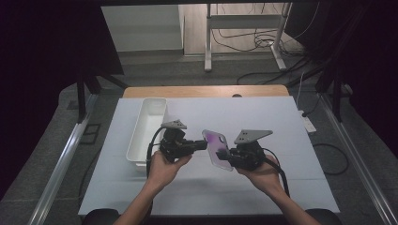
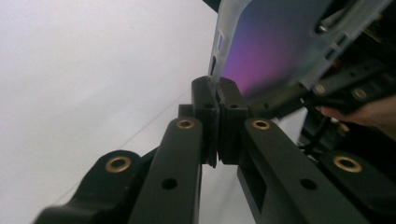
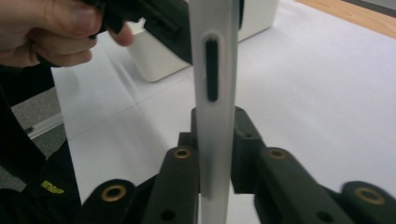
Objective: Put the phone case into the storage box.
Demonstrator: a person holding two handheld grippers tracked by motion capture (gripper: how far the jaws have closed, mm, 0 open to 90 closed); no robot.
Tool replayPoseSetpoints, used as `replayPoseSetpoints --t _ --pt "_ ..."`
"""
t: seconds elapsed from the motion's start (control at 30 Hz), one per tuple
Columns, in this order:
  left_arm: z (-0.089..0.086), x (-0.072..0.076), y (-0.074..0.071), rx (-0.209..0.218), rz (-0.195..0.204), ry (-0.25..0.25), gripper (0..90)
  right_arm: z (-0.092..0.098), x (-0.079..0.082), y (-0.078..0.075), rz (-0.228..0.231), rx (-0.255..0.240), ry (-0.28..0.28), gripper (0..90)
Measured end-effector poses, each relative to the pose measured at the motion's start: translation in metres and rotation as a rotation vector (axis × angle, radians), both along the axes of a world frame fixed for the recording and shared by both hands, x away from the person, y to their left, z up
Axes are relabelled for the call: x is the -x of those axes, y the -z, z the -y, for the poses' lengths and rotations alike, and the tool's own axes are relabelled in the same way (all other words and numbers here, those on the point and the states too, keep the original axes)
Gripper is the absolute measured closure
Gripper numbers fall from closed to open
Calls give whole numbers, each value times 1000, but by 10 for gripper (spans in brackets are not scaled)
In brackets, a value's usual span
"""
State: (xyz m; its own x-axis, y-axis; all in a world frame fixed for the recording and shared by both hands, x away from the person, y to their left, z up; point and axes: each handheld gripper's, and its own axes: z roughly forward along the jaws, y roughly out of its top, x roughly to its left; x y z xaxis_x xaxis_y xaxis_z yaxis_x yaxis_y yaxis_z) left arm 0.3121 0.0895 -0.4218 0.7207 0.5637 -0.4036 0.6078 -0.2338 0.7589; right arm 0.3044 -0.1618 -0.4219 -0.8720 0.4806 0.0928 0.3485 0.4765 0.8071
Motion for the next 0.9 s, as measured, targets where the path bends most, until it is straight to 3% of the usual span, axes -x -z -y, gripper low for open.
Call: replayPoseSetpoints --t 0.23,0.3,0.67,0.9 --pt "9 6 -4 -49 52 -28 882 -4 1 0 10 7 9 678" --pt "11 7 -5 -54 55 -37 882 -4 1 0 9 5 12 652" --pt "20 10 -3 -84 55 -31 883 -14 2 4 25 19 17 312" --pt "18 8 -1 -104 57 -43 883 -16 3 6 38 26 21 186"
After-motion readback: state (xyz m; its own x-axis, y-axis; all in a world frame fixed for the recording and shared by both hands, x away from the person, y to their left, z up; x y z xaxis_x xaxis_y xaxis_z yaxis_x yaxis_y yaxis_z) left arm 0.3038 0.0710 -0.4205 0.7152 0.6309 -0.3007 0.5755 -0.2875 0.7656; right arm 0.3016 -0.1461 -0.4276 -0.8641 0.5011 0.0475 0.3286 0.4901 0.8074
